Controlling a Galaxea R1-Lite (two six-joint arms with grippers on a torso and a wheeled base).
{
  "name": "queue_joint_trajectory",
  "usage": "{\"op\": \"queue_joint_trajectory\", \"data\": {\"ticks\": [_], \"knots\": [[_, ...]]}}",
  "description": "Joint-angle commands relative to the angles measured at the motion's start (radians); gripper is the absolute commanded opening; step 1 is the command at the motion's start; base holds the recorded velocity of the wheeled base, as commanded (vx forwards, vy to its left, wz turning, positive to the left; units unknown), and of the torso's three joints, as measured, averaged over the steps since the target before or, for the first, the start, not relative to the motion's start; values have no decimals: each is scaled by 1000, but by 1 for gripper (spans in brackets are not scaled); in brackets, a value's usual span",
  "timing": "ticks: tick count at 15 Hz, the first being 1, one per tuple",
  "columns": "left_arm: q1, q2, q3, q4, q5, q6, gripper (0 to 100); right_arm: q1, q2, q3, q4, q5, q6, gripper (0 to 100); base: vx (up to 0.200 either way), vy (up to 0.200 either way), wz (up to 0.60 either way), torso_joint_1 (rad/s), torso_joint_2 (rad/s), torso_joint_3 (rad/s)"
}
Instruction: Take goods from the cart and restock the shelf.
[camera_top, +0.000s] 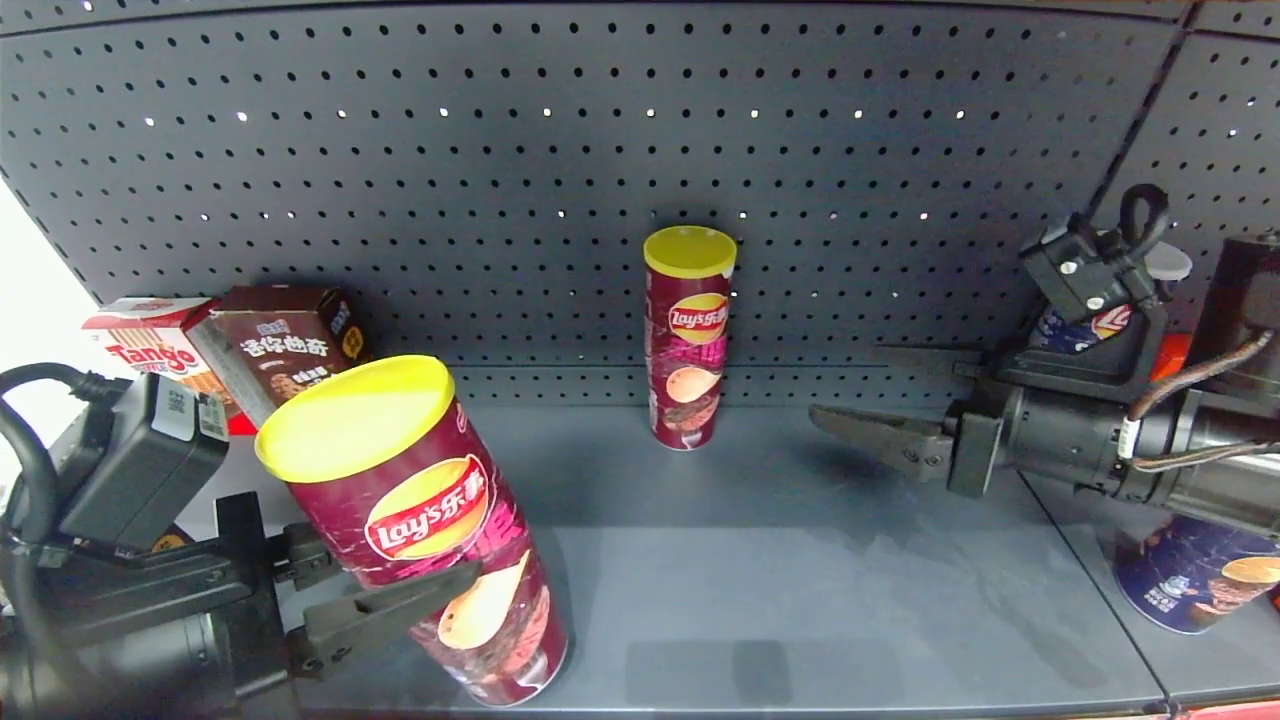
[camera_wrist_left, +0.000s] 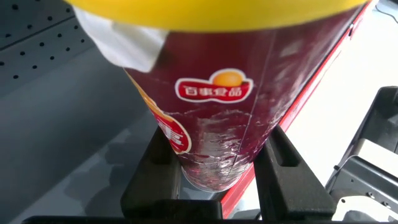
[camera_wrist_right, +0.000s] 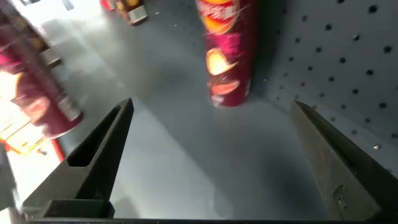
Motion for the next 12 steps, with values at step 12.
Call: {"op": "queue_joint_trajectory", "data": {"ticks": [12], "knots": [[-1,9,0,-1,-14,-15,0,-45,281,-139,-259,257,-2,100,0,0,0,0,0,0]]}}
